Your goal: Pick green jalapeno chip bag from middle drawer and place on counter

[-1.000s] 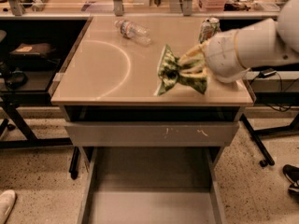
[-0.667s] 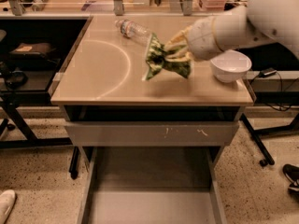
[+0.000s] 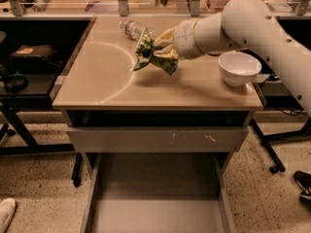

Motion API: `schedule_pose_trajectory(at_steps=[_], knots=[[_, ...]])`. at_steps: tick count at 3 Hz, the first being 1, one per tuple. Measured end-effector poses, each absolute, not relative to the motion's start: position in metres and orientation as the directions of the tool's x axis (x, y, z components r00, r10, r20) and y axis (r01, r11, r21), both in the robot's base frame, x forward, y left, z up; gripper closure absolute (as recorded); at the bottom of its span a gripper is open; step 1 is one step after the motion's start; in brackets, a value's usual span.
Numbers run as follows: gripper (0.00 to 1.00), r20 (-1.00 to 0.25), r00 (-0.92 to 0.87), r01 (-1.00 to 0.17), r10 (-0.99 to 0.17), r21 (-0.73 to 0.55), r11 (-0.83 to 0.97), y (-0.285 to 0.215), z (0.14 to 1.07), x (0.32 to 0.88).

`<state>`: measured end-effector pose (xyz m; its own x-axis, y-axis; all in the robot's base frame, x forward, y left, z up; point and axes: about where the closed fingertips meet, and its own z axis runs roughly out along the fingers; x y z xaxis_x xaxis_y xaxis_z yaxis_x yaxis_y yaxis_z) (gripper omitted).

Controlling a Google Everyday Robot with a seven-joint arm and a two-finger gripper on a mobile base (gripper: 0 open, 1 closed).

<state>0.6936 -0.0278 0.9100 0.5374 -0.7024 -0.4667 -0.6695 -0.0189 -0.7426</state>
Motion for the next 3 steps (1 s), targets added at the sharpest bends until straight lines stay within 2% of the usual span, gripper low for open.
schedule_pose_trajectory(at_steps=[2,3], knots=[[1.0,-0.584,0.34,-0.688,-0.737,-0.689,0.228,-0.05,0.869,0.717],[0.8,-0.587,0.338,-0.69,-0.736,-0.686,0.231,-0.05,0.869,0.717]])
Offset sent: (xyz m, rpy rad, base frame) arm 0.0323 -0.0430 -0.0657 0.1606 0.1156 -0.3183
